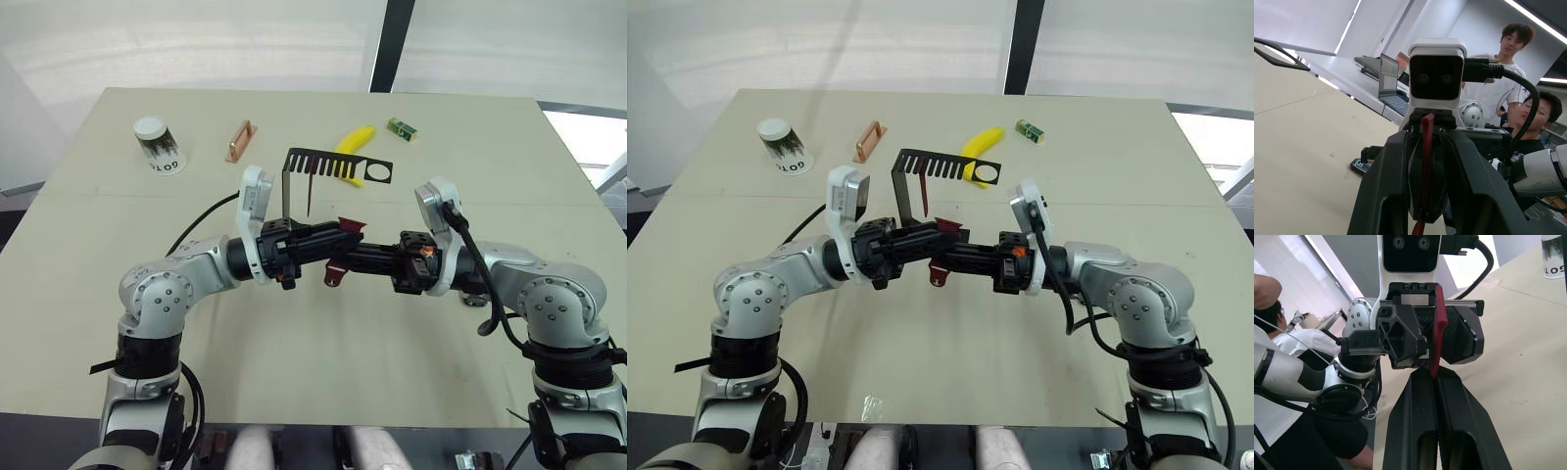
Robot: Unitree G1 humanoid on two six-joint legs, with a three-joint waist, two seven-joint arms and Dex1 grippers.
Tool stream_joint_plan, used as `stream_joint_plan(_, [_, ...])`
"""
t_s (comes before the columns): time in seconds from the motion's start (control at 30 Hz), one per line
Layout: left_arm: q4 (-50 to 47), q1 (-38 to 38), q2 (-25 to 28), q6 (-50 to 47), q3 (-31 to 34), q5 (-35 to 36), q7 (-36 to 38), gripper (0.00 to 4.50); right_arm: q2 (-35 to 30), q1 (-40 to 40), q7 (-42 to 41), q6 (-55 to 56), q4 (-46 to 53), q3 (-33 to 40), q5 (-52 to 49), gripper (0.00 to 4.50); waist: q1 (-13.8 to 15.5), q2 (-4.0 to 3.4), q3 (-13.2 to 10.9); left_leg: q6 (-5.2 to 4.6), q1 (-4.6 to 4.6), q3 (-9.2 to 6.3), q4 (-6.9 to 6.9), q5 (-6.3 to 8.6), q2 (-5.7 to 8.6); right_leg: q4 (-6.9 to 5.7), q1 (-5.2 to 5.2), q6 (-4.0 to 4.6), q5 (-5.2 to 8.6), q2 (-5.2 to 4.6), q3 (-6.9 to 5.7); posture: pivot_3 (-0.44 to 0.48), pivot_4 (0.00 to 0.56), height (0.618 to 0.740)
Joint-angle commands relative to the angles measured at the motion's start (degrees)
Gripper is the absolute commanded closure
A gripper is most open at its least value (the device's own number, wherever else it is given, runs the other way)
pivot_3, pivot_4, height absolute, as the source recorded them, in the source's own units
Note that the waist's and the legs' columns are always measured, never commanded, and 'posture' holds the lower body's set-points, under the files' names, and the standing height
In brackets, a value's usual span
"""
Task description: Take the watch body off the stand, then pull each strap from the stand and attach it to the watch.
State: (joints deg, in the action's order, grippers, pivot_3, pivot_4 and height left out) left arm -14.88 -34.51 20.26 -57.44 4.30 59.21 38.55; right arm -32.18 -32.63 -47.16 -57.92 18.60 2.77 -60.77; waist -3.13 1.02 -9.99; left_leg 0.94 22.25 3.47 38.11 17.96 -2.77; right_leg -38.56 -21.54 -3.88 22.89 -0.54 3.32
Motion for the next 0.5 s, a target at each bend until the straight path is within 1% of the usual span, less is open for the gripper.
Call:
stream_joint_plan(0.03, [-0.47,0.13,-0.30,0.33,0.98,1.58,-0.21,3.39,-0.40,-1.26,0.33,-0.15,0.98,2.19,-2.09,4.50,-0.01,0.00,0.00,0.00,0.00,0.00,0.00,0.00,0.00,0.00,0.00,0.00,0.00,0.00,0.00,0.000,0.150,0.740])
stream_joint_plan(0.5, [-0.50,-0.23,-1.18,0.45,1.44,3.14,-1.66,3.39,-0.75,-1.10,0.35,-0.08,1.06,2.08,-2.42,4.50,-0.01,0.00,0.00,0.00,0.00,0.00,0.00,0.00,0.00,0.01,0.00,0.00,0.00,0.00,0.00,0.000,0.150,0.740])
